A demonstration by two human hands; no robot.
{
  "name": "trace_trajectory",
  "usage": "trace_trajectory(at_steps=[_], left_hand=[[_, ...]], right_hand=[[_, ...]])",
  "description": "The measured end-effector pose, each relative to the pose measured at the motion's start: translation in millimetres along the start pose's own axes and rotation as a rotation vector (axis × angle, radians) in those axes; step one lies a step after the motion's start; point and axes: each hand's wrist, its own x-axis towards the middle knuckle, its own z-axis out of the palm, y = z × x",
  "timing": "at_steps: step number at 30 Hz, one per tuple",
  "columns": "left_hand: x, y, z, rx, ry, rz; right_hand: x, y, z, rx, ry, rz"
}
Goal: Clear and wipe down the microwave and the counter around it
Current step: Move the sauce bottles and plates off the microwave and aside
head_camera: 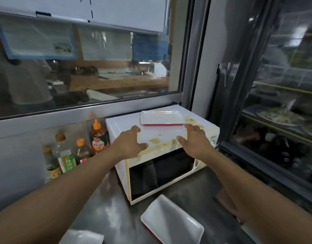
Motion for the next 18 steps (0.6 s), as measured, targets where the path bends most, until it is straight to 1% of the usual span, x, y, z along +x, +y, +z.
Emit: trace_trajectory(at_steps=[3,6,10,13,16,18], left_hand=[[39,0,1,-0.029,0.030,-0.060],[78,1,8,-0.074,0.060,-0.159],[129,1,23,-0.162,0.158,-0.313],[159,-1,33,-0.111,0.192,-0.393],[182,-4,41,-0.016,0.194,-0.423],[193,-5,45,0.025,0.216,-0.443]], right_hand=[[43,14,1,0.010,-0.004,-0.002],[92,29,5,0.014,-0.018,-0.001],[156,47,15,0.002,0.022,-0.003],[193,57,27,-0.062,0.016,-0.048],[217,63,41,-0.127,-0.009,-0.077],[228,66,48,-0.169,0.014,-0.081]])
